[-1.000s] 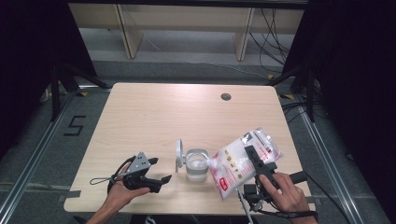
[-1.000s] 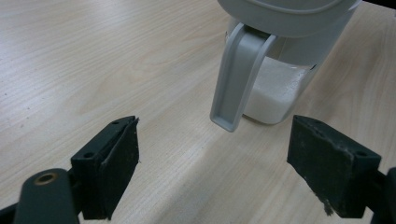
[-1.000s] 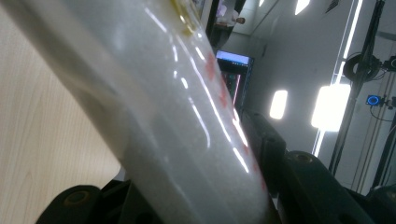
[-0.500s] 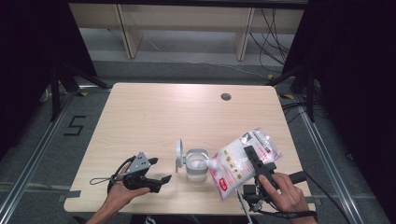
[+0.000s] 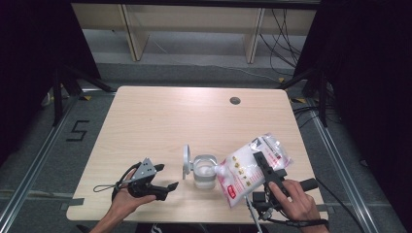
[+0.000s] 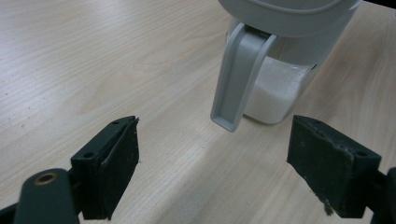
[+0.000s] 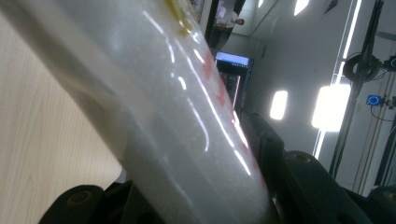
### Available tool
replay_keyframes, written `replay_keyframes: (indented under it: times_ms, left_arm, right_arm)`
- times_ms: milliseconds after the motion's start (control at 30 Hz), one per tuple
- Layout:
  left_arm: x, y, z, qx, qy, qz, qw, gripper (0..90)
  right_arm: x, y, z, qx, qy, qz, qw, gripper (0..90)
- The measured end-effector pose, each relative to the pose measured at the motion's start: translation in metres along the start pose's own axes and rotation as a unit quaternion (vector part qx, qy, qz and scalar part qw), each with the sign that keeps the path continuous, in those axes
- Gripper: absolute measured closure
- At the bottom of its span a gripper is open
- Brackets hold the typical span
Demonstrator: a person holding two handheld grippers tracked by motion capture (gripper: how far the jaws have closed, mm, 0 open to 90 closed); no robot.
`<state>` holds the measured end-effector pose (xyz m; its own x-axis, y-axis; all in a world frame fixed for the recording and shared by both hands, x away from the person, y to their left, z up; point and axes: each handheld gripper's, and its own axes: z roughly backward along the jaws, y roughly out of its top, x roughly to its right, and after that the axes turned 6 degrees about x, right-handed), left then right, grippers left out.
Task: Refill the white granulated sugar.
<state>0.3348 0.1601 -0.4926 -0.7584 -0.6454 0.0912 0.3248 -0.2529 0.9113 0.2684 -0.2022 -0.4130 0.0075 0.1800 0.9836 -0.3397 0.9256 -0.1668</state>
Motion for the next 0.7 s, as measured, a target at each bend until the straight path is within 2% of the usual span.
replay_keyframes:
  times_ms: [33, 67, 100, 133, 167, 200, 233, 267, 300, 333, 433, 467, 567, 600, 633, 667, 700]
  left_arm:
    - [0.000, 0.000, 0.000, 0.000, 0.000, 0.000, 1.0000, 16.3]
    - [0.000, 0.000, 0.000, 0.000, 0.000, 0.000, 1.0000, 16.3]
    - [0.000, 0.000, 0.000, 0.000, 0.000, 0.000, 1.0000, 16.3]
    - [0.000, 0.000, 0.000, -0.001, 0.000, 0.000, 1.0000, 16.3]
    - [0.000, 0.000, 0.000, -0.002, -0.001, 0.000, 1.0000, 16.3]
    - [0.000, 0.000, 0.000, 0.000, 0.000, -0.001, 1.0000, 16.3]
    - [0.000, 0.000, 0.000, 0.000, 0.000, 0.000, 1.0000, 16.3]
    - [0.000, 0.000, 0.000, -0.001, 0.000, 0.000, 1.0000, 16.2]
    - [0.000, 0.000, 0.000, 0.000, 0.000, 0.000, 1.0000, 16.3]
    - [0.000, 0.000, 0.000, 0.000, 0.000, 0.000, 1.0000, 16.2]
    - [0.000, 0.000, 0.000, -0.001, 0.000, 0.000, 1.0000, 16.3]
    - [0.000, 0.000, 0.000, 0.000, 0.000, 0.000, 1.0000, 16.3]
    - [0.000, 0.000, 0.000, 0.001, 0.000, 0.000, 1.0000, 16.3]
    - [0.000, 0.000, 0.000, 0.001, 0.000, 0.000, 1.0000, 16.3]
    - [0.000, 0.000, 0.000, 0.001, 0.000, 0.000, 1.0000, 16.3]
    - [0.000, 0.000, 0.000, 0.001, 0.000, 0.000, 1.0000, 16.3]
    - [0.000, 0.000, 0.001, 0.002, 0.002, -0.003, 1.0000, 16.3]
  right_arm:
    - [0.000, 0.000, 0.000, -0.002, 0.000, -0.006, 1.0000, 68.2]
    - [0.003, 0.000, -0.001, 0.008, -0.003, 0.011, 0.9999, 68.2]
    - [0.001, -0.001, -0.002, 0.010, -0.010, -0.001, 0.9999, 68.3]
    - [0.002, -0.001, 0.000, -0.007, 0.006, -0.011, 0.9999, 68.3]
    - [0.001, -0.002, -0.002, 0.005, -0.001, -0.014, 0.9999, 68.4]
    - [0.000, -0.003, -0.001, -0.004, 0.006, -0.036, 0.9993, 68.5]
    - [-0.001, -0.004, -0.002, -0.002, 0.008, -0.052, 0.9986, 68.6]
    - [0.002, -0.005, -0.003, 0.001, 0.007, -0.041, 0.9991, 68.7]
    - [-0.002, -0.007, -0.002, -0.007, 0.008, -0.075, 0.9972, 68.9]
    - [0.000, -0.009, -0.004, 0.001, 0.013, -0.071, 0.9974, 69.0]
    - [-0.002, -0.014, -0.006, 0.008, 0.022, -0.105, 0.9942, 69.3]
    - [-0.004, -0.016, -0.006, 0.009, 0.025, -0.124, 0.9919, 69.5]
    - [-0.007, -0.020, -0.008, 0.024, 0.027, -0.149, 0.9881, 69.8]
    - [-0.005, -0.021, -0.008, 0.031, 0.031, -0.142, 0.9889, 69.9]
    - [-0.008, -0.021, -0.009, 0.032, 0.034, -0.166, 0.9851, 70.0]
    - [-0.009, -0.021, -0.010, 0.034, 0.037, -0.170, 0.9842, 70.1]
    - [-0.011, -0.022, -0.011, 0.036, 0.042, -0.188, 0.9807, 70.2]
